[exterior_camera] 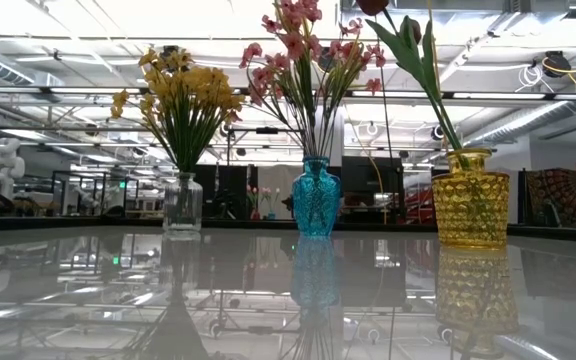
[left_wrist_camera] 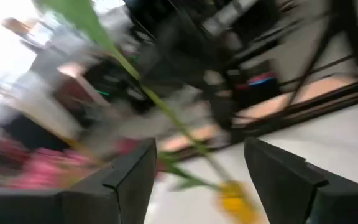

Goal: Sort flowers into vase by color
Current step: Put the red flower into the yellow vase

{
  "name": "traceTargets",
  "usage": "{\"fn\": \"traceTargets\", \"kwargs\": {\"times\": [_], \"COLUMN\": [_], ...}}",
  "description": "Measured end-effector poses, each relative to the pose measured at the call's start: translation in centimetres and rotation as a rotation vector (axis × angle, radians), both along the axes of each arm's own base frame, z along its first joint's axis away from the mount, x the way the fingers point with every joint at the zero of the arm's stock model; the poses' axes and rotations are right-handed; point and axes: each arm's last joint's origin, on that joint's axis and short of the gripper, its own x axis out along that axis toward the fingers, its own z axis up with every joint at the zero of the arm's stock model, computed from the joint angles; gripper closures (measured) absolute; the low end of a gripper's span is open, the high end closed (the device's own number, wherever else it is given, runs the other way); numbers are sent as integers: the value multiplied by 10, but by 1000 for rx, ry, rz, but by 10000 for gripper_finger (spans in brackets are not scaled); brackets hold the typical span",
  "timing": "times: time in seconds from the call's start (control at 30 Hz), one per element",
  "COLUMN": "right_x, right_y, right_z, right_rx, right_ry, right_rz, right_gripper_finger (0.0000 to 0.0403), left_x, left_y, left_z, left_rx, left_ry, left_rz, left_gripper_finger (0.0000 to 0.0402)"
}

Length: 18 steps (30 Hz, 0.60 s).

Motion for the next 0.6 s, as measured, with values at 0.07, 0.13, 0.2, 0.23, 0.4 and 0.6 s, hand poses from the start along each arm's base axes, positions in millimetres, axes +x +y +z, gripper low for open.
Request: {"fn": "traceTargets", "kwargs": {"times": [0.07, 0.13, 0.2, 0.23, 0.4, 0.6], "right_x": [-1, -1, 0, 1, 6, 4], "right_y": [-1, 0, 0, 1, 4, 8], "right_z": [1, 1, -1, -2, -8, -8], "right_rx": [-36, -72, -101, -114, -182, -218], "right_ry": [0, 4, 11, 13, 37, 45], "right_rz": [-7, -11, -17, -20, -31, -30], "right_gripper_finger": [403, 403, 403, 403, 403, 403], "left_x": [9, 18, 27, 32, 44, 44], "left_y": [10, 22, 32, 36, 43, 42], "left_z": [-5, -9, -14, -17, -28, -34], "left_rx": [-144, -263, -328, -345, -398, -399], "left_ry": [8, 12, 27, 39, 74, 125], "left_rz": [-62, -91, -104, -108, -155, -139], "left_gripper_finger": [153, 153, 153, 153, 157, 221]}}
